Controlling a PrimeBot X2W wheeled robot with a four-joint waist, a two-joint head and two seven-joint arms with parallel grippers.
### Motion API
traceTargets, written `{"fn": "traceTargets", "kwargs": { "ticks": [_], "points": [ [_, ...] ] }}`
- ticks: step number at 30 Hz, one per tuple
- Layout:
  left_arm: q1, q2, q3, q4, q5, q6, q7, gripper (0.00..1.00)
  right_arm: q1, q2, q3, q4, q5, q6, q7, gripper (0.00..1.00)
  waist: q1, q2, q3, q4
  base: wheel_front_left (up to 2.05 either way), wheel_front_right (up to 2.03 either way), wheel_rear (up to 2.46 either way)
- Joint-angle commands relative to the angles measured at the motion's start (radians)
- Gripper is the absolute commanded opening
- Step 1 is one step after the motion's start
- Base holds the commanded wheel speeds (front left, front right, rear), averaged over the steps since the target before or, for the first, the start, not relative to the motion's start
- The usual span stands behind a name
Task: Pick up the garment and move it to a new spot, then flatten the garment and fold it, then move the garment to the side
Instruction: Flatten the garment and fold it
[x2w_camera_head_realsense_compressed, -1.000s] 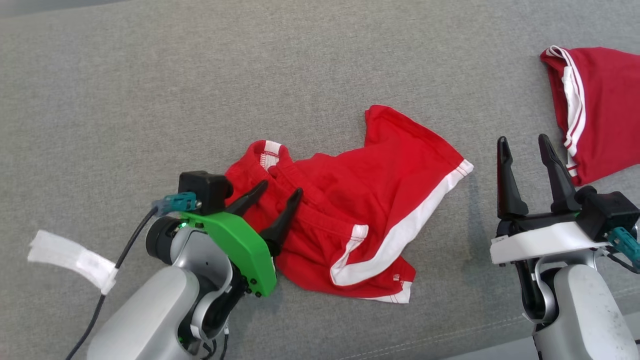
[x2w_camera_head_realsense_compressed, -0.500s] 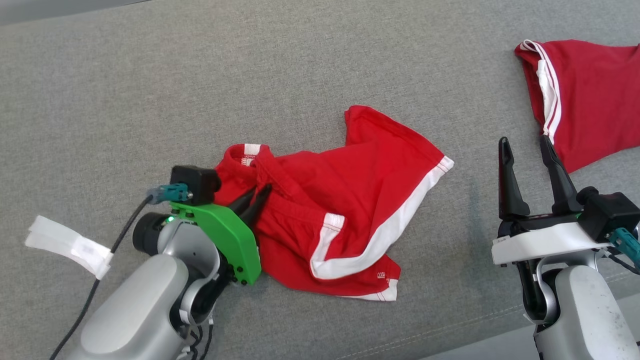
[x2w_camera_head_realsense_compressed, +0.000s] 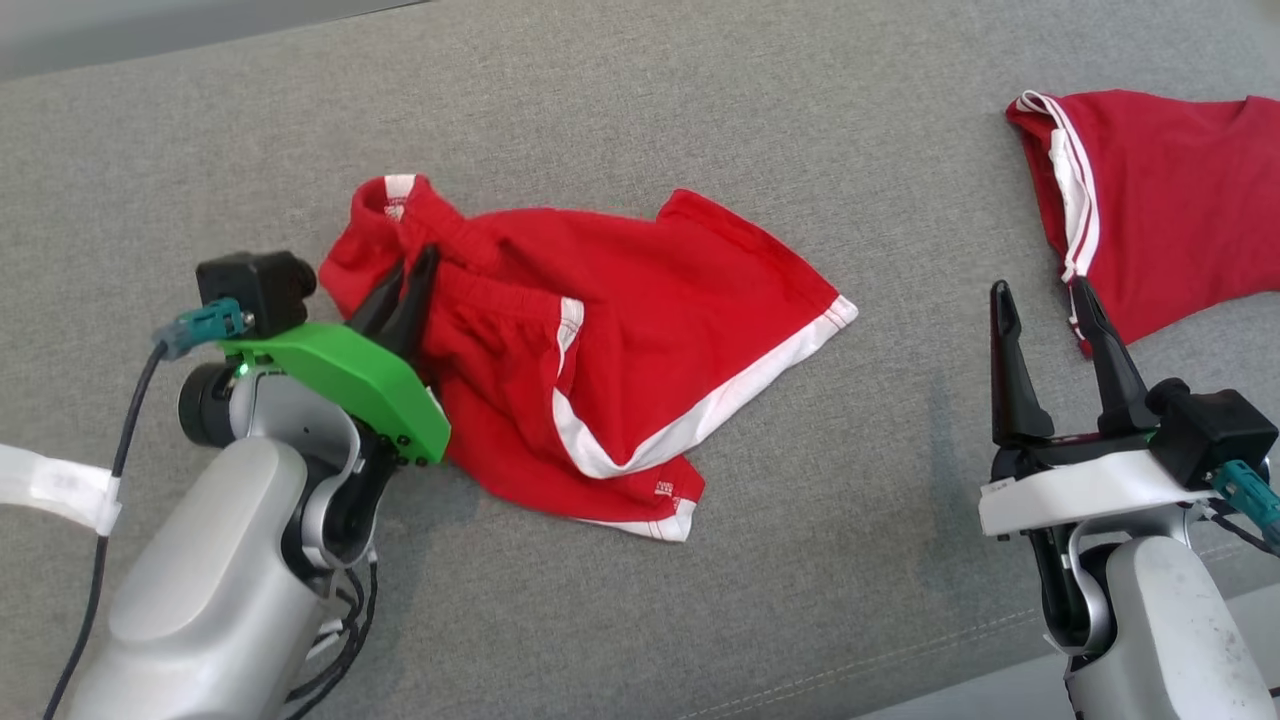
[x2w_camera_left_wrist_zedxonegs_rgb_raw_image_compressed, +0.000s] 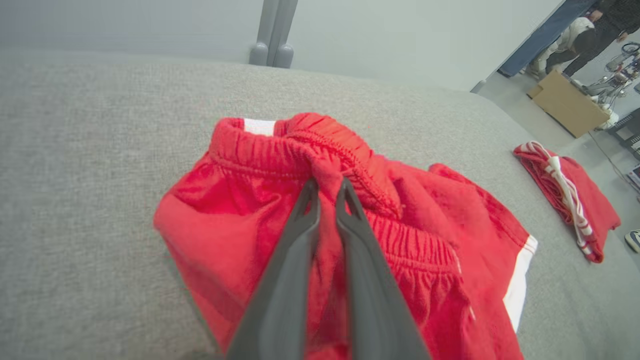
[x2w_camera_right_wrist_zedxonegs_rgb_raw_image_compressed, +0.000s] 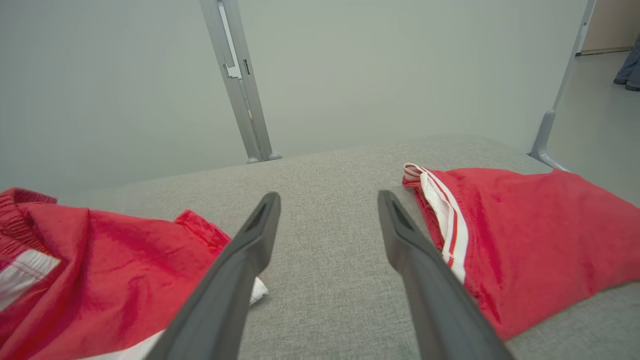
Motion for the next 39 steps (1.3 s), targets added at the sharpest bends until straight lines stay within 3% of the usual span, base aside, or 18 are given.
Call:
{"fn": "traceTargets", "kwargs": {
  "ticks": [1, 3, 4, 5, 6, 12, 18, 25, 29, 39],
  "points": [
    [0.034, 0.009, 0.001, 0.028, -0.022, -0.007, 0.01, 0.0, 0.017, -0.003, -0.006, 0.001, 0.004, -0.001, -0.003, 1.0, -0.0001, 0.0, -0.002, 0.0, 0.0, 0.0, 0.0],
    [0.041, 0.012, 0.002, 0.043, -0.026, -0.007, 0.015, 0.01, 0.016, -0.003, -0.008, 0.001, 0.004, -0.001, -0.003, 1.0, -0.0001, 0.0, -0.003, 0.001, 0.0, 0.0, 0.0],
    [0.048, 0.015, 0.001, 0.057, -0.029, -0.004, 0.017, 0.25, 0.016, -0.003, -0.009, 0.001, 0.004, -0.001, -0.003, 1.0, -0.0001, 0.0, -0.003, 0.002, 0.0, 0.0, 0.0],
    [0.057, 0.018, -0.002, 0.069, -0.028, -0.001, 0.016, 0.59, 0.018, -0.003, -0.011, 0.001, 0.003, -0.001, -0.003, 1.0, -0.0001, 0.0, -0.003, 0.003, 0.0, 0.0, 0.0],
    [0.066, 0.021, -0.006, 0.08, -0.027, 0.003, 0.019, 1.0, 0.02, -0.003, -0.012, 0.001, 0.003, -0.001, -0.003, 1.0, -0.0001, 0.0, -0.004, 0.005, 0.0, 0.0, 0.0],
    [0.068, 0.092, -0.039, 0.063, 0.049, 0.051, 0.052, 1.0, 0.022, -0.003, -0.019, -0.009, -0.007, -0.001, -0.003, 1.0, -0.0001, 0.0, 0.005, 0.027, 0.0, 0.0, 0.0],
    [0.042, 0.14, -0.055, -0.102, 0.086, 0.084, 0.1, 1.0, 0.019, -0.003, -0.014, -0.008, -0.002, -0.001, -0.003, 1.0, -0.0001, 0.0, 0.01, 0.038, 0.0, 0.0, 0.0],
    [-0.019, 0.116, -0.143, -0.264, 0.113, 0.071, 0.23, 1.0, 0.001, -0.003, 0.006, 0.0, 0.007, -0.001, -0.003, 1.0, -0.0001, 0.0, 0.013, 0.015, 0.0, 0.0, 0.0],
    [-0.05, 0.096, -0.19, -0.234, 0.12, 0.061, 0.297, 1.0, -0.002, -0.003, 0.012, 0.002, 0.016, -0.001, -0.003, 1.0, -0.0001, 0.0, 0.015, -0.017, 0.0, 0.0, 0.0],
    [-0.084, 0.124, -0.249, -0.106, 0.127, 0.011, 0.389, 1.0, 0.013, -0.003, 0.003, 0.001, 0.034, -0.001, -0.003, 1.0, -0.0001, 0.0, 0.026, -0.061, 0.0, 0.0, 0.0]
  ]
}}
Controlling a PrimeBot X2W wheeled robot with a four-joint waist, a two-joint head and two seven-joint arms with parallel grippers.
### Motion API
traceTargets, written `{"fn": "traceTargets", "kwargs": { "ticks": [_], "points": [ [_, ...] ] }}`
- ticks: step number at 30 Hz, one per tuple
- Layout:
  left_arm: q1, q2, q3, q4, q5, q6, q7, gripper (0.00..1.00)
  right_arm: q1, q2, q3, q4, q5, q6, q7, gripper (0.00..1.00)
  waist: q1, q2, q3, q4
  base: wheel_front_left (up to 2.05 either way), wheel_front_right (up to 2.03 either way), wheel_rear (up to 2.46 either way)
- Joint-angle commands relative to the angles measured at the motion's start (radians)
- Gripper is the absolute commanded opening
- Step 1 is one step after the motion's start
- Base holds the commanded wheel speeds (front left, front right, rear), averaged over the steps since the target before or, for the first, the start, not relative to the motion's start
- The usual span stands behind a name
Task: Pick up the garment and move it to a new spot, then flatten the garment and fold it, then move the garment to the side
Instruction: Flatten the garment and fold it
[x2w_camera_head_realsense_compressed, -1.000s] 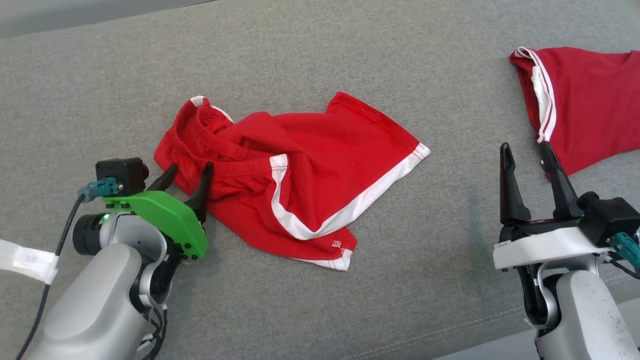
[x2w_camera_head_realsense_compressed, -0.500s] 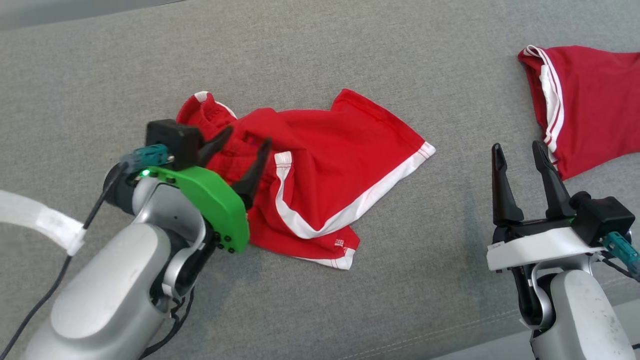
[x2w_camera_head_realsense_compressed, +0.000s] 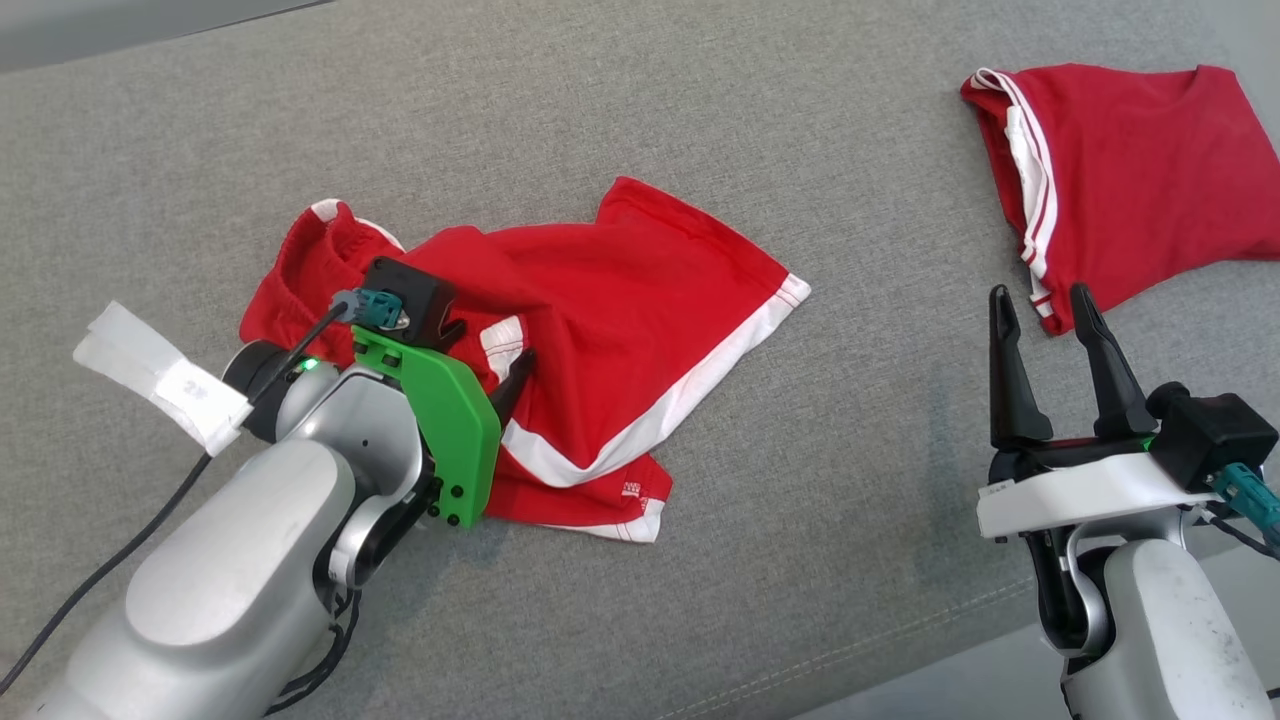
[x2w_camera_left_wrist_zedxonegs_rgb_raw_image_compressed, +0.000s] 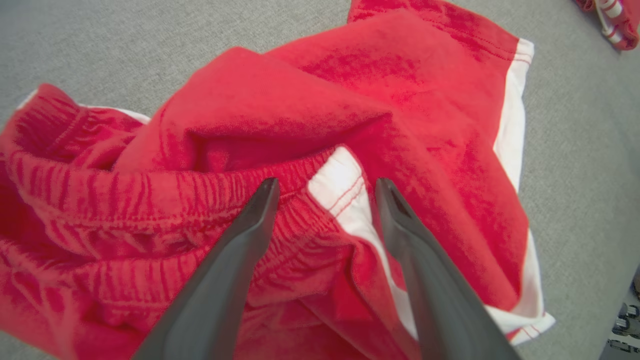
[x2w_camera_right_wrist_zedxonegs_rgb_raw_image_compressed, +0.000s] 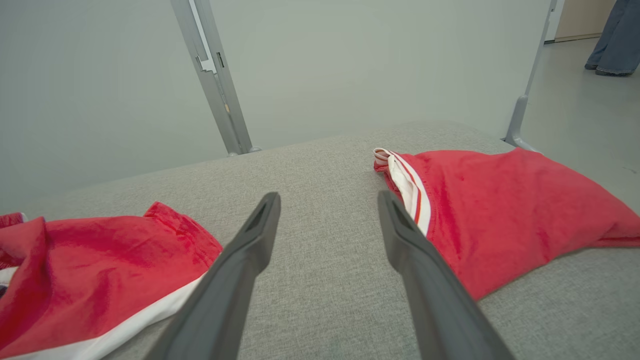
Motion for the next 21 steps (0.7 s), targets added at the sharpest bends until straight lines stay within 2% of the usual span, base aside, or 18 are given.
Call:
{"fn": "traceTargets", "kwargs": {
  "ticks": [1, 2, 3, 4, 5, 6, 12, 18, 20, 21],
  "points": [
    [-0.013, 0.014, -0.005, 0.004, 0.001, -0.01, 0.011, 1.0, 0.004, -0.002, -0.002, -0.002, 0.004, -0.001, -0.003, 1.0, 0.0, -0.0001, 0.003, -0.003, 0.0, 0.0, 0.0],
    [-0.013, 0.02, -0.011, 0.006, 0.002, -0.017, 0.018, 1.0, 0.006, -0.002, -0.004, -0.003, 0.004, -0.001, -0.003, 1.0, 0.0, -0.0001, 0.004, -0.003, 0.0, 0.0, 0.0],
    [-0.011, 0.025, -0.016, 0.003, 0.003, -0.022, 0.025, 0.86, 0.007, -0.002, -0.006, -0.004, 0.005, 0.0, -0.003, 1.0, 0.0, -0.0001, 0.004, -0.002, 0.0, 0.0, 0.0],
    [-0.007, 0.029, -0.021, -0.002, 0.001, -0.027, 0.033, 0.45, 0.007, -0.002, -0.009, -0.004, 0.006, -0.001, -0.003, 1.0, 0.0, -0.0001, 0.005, 0.0, 0.0, 0.0, 0.0],
    [-0.007, 0.029, -0.021, -0.002, 0.001, -0.027, 0.033, 0.45, 0.007, -0.002, -0.009, -0.004, 0.006, -0.001, -0.003, 1.0, 0.0, -0.0001, 0.005, 0.0, 0.0, 0.0, 0.0],
    [0.001, 0.04, -0.026, -0.013, -0.001, -0.032, 0.04, 0.0, 0.008, -0.002, -0.016, -0.005, 0.004, -0.001, -0.003, 1.0, 0.0, -0.0001, 0.004, 0.007, 0.0, 0.0, 0.0],
    [0.015, 0.054, -0.009, -0.071, 0.003, -0.018, 0.004, 0.0, 0.01, -0.003, -0.023, -0.007, -0.005, 0.0, -0.003, 1.0, 0.0, -0.0001, 0.0, 0.036, 0.0, 0.0, 0.0],
    [0.121, 0.039, 0.071, -0.198, -0.025, 0.062, -0.16, 0.0, 0.032, -0.003, -0.046, -0.013, -0.024, -0.001, -0.003, 1.0, 0.0, -0.0001, -0.016, 0.09, 0.0, 0.0, 0.0],
    [0.19, 0.027, 0.101, -0.232, -0.039, 0.09, -0.237, 0.29, 0.039, -0.003, -0.052, -0.016, -0.031, 0.0, -0.003, 1.0, 0.0, -0.0001, -0.022, 0.113, 0.0, 0.0, 0.0],
    [0.227, 0.02, 0.106, -0.244, -0.047, 0.097, -0.273, 0.36, 0.046, -0.003, -0.055, -0.016, -0.034, -0.001, -0.003, 1.0, 0.0, -0.0001, -0.025, 0.126, 0.0, 0.0, 0.0]
  ]
}}
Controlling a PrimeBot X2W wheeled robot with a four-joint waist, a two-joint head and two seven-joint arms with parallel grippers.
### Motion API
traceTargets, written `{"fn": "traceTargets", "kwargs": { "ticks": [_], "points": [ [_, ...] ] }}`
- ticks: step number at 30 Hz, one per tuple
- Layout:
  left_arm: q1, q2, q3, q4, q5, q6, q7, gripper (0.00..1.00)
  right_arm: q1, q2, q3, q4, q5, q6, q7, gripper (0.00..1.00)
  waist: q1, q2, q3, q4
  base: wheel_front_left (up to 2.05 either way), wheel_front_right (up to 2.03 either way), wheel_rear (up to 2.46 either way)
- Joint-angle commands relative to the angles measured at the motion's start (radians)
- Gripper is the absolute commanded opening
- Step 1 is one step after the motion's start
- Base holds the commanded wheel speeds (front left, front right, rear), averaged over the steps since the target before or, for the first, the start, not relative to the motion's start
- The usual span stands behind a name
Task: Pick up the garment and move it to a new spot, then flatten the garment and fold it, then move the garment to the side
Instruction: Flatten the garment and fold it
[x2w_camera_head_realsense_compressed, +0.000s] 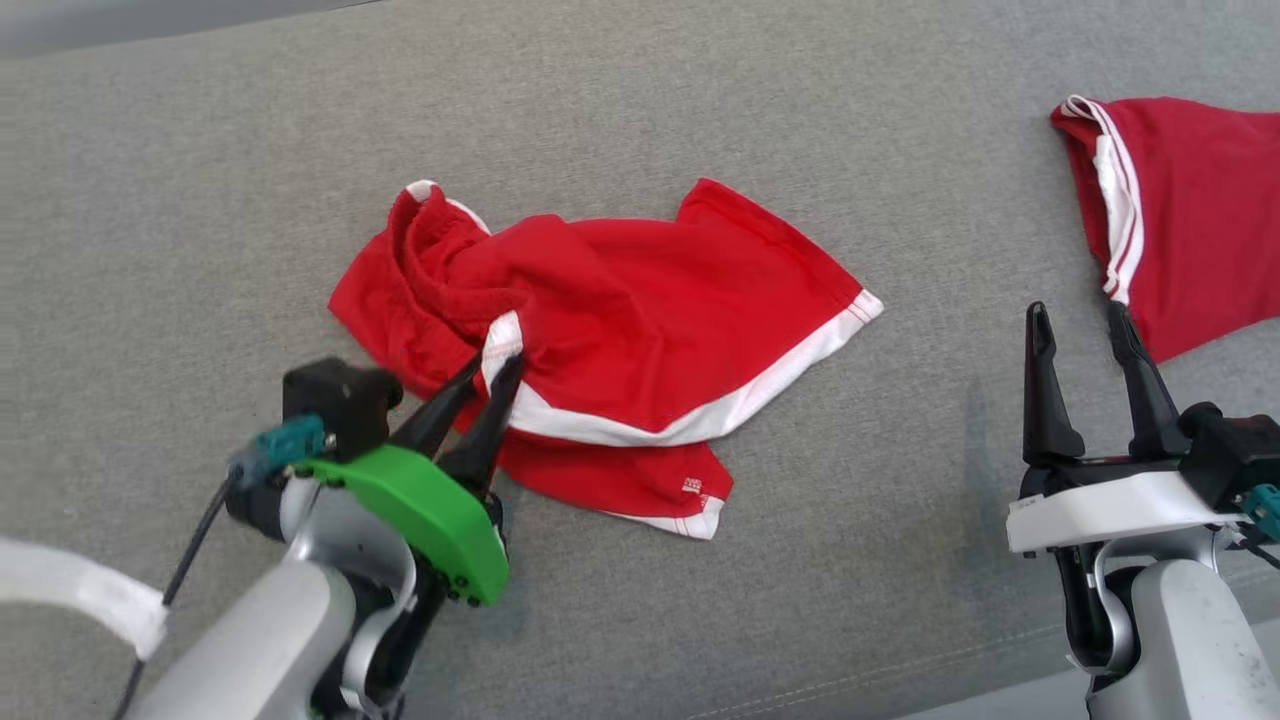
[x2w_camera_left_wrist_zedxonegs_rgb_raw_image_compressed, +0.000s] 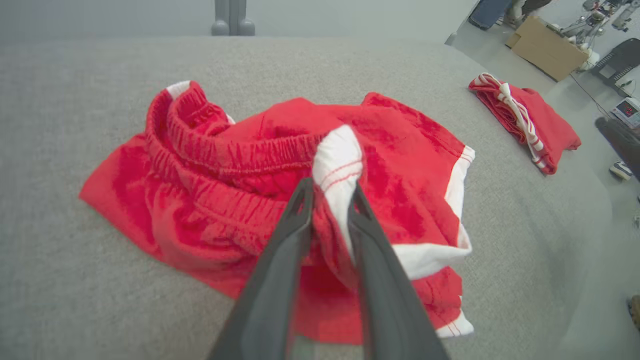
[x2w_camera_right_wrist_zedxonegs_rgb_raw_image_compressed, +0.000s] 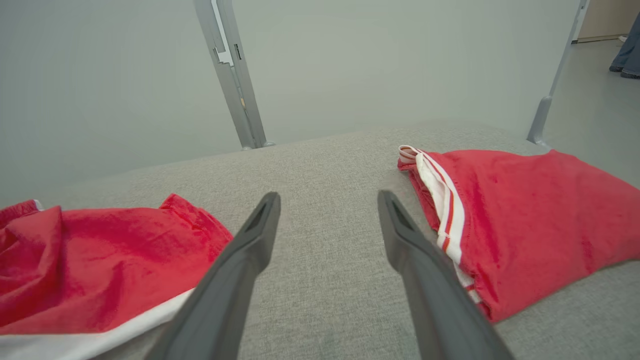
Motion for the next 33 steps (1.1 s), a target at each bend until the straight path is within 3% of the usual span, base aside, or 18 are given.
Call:
{"fn": "traceTargets", "kwargs": {
  "ticks": [1, 7, 8, 9, 10, 11, 14, 16, 17, 19, 26, 33],
  "points": [
    [0.067, -0.019, 0.017, -0.013, -0.023, 0.013, -0.059, 0.41, 0.019, -0.002, -0.002, -0.003, -0.014, 0.0, -0.003, 1.0, 0.0, 0.0, -0.016, 0.047, 0.0, 0.0, 0.0],
    [0.242, -0.084, 0.059, 0.025, -0.075, 0.002, -0.268, 0.45, 0.04, -0.008, -0.015, -0.005, -0.048, -0.001, -0.003, 1.0, 0.0, 0.0, -0.037, 0.121, 0.0, 0.0, 0.0],
    [0.259, -0.096, 0.064, 0.042, -0.083, -0.004, -0.298, 0.56, 0.042, -0.013, -0.018, -0.006, -0.053, -0.001, -0.003, 1.0, 0.0, 0.0, -0.041, 0.134, 0.0, 0.0, 0.0],
    [0.282, -0.108, 0.072, 0.064, -0.099, -0.004, -0.318, 0.59, 0.045, -0.018, -0.017, -0.006, -0.055, -0.001, -0.003, 1.0, 0.0, 0.0, -0.046, 0.145, 0.0, 0.0, 0.0],
    [0.302, -0.113, 0.068, 0.088, -0.106, -0.012, -0.328, 0.49, 0.049, -0.023, -0.014, -0.004, -0.058, 0.0, -0.003, 1.0, 0.0, 0.0, -0.051, 0.154, 0.0, 0.0, 0.0],
    [0.316, -0.12, 0.069, 0.11, -0.114, -0.019, -0.341, 0.5, 0.052, -0.026, -0.014, -0.003, -0.06, -0.001, -0.003, 1.0, 0.0, 0.0, -0.055, 0.163, 0.0, 0.0, 0.0],
    [0.33, -0.137, 0.067, 0.152, -0.122, -0.047, -0.36, 0.58, 0.057, -0.042, -0.015, -0.003, -0.062, -0.001, -0.003, 1.0, 0.0, 0.0, -0.067, 0.187, 0.0, 0.0, 0.0],
    [0.308, -0.134, 0.07, 0.158, -0.109, -0.058, -0.37, 0.75, 0.057, -0.049, -0.012, 0.0, -0.06, 0.0, -0.003, 1.0, 0.0, 0.0, -0.073, 0.199, 0.0, 0.0, 0.0],
    [0.291, -0.131, 0.068, 0.152, -0.102, -0.065, -0.37, 0.87, 0.057, -0.05, -0.011, 0.001, -0.059, -0.001, -0.003, 1.0, 0.0, 0.0, -0.077, 0.204, 0.0, 0.0, 0.0],
    [0.258, -0.117, 0.061, 0.131, -0.078, -0.074, -0.364, 1.0, 0.057, -0.049, -0.003, 0.004, -0.061, -0.001, -0.003, 1.0, 0.0, 0.0, -0.082, 0.209, 0.0, 0.0, 0.0],
    [0.098, -0.067, -0.022, 0.077, 0.027, -0.118, -0.241, 1.0, 0.036, -0.04, 0.031, 0.015, -0.049, -0.001, -0.003, 1.0, 0.0, 0.0, -0.086, 0.176, 0.0, 0.0, 0.0],
    [-0.05, -0.026, -0.093, 0.105, 0.084, -0.207, -0.101, 1.0, 0.019, -0.025, 0.036, 0.017, -0.04, -0.001, -0.003, 1.0, 0.0, 0.0, -0.065, 0.109, 0.0, 0.0, 0.0]
  ]
}}
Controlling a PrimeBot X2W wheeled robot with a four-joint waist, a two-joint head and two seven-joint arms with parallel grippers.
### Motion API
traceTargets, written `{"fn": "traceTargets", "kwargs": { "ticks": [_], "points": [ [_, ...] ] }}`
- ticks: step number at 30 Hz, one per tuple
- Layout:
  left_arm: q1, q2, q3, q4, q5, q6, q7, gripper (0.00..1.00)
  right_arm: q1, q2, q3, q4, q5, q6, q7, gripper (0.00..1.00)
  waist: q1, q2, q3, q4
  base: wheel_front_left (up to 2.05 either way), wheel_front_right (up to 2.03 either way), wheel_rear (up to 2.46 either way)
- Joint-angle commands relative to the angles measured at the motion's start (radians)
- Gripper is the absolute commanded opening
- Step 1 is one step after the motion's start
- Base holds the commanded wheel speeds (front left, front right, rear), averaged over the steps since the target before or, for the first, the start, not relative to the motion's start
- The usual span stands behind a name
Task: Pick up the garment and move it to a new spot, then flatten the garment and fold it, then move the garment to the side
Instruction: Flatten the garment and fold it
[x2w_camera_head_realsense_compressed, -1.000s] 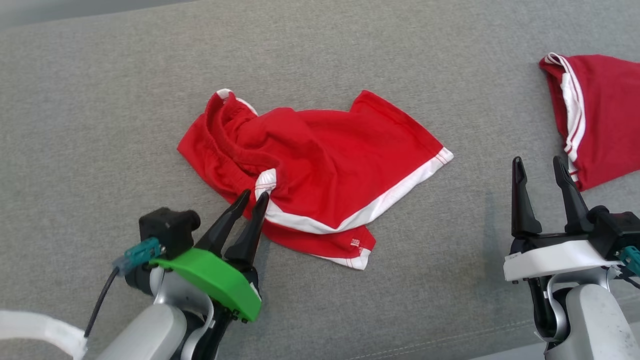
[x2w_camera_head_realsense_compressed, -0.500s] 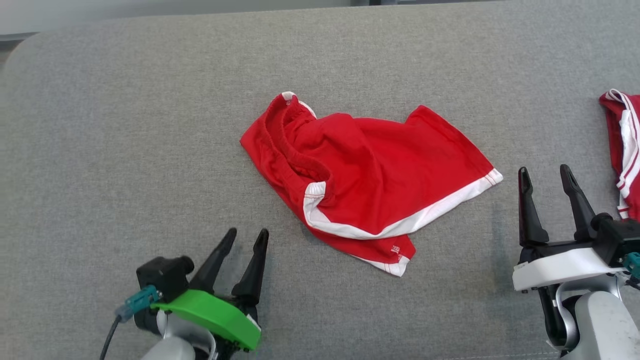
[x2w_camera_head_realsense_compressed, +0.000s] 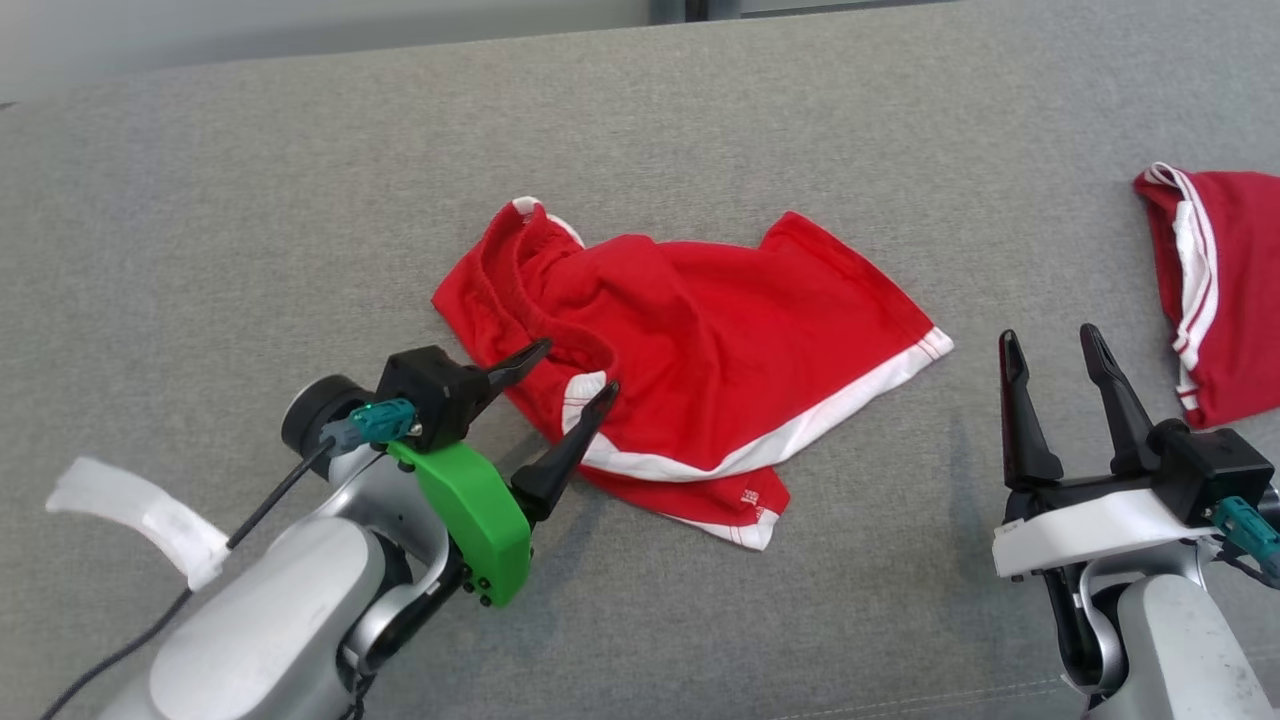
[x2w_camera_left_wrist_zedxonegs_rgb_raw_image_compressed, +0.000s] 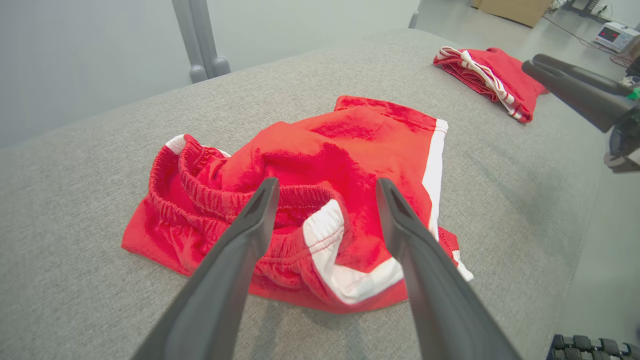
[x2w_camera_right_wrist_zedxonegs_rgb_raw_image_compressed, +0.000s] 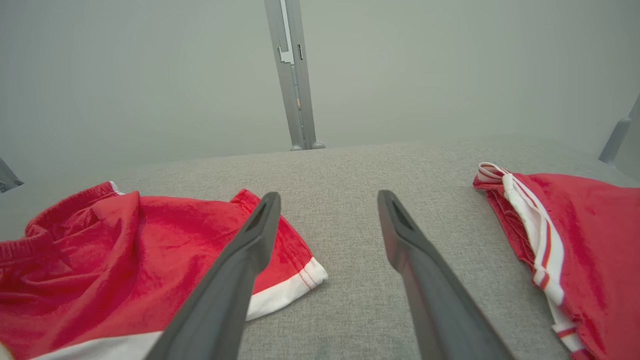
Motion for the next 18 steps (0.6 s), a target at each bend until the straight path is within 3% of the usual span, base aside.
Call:
{"fn": "traceTargets", "kwargs": {
  "ticks": [1, 6, 12, 14, 15, 18],
  "points": [
    [-0.027, 0.014, -0.007, 0.009, 0.01, -0.016, 0.02, 1.0, -0.014, 0.003, 0.002, 0.001, 0.003, -0.001, -0.003, 1.0, 0.0, 0.0, 0.019, -0.044, 0.0, 0.0, 0.0],
    [-0.1, 0.07, -0.062, 0.028, -0.009, -0.072, 0.157, 1.0, -0.015, 0.015, -0.001, 0.004, 0.015, -0.001, -0.003, 1.0, 0.0, 0.0, 0.037, -0.108, 0.0, 0.0, 0.0],
    [-0.122, 0.105, -0.083, 0.041, -0.033, -0.082, 0.233, 1.0, -0.019, 0.02, -0.002, 0.0, 0.024, -0.001, -0.003, 1.0, 0.0, 0.0, 0.053, -0.138, 0.0, 0.0, 0.0],
    [-0.127, 0.111, -0.081, 0.05, -0.037, -0.073, 0.249, 0.3, -0.02, 0.021, -0.003, -0.002, 0.025, -0.001, -0.003, 1.0, 0.0, 0.0, 0.057, -0.14, 0.0, 0.0, 0.0],
    [-0.128, 0.113, -0.077, 0.051, -0.041, -0.066, 0.252, 0.0, -0.02, 0.021, -0.005, -0.003, 0.026, -0.001, -0.003, 1.0, 0.0, 0.0, 0.059, -0.14, 0.0, 0.0, 0.0],
    [-0.122, 0.122, -0.065, 0.04, -0.048, -0.05, 0.255, 0.0, -0.017, 0.022, -0.012, -0.005, 0.031, -0.001, -0.003, 1.0, 0.0, 0.0, 0.061, -0.133, 0.0, 0.0, 0.0]
  ]
}}
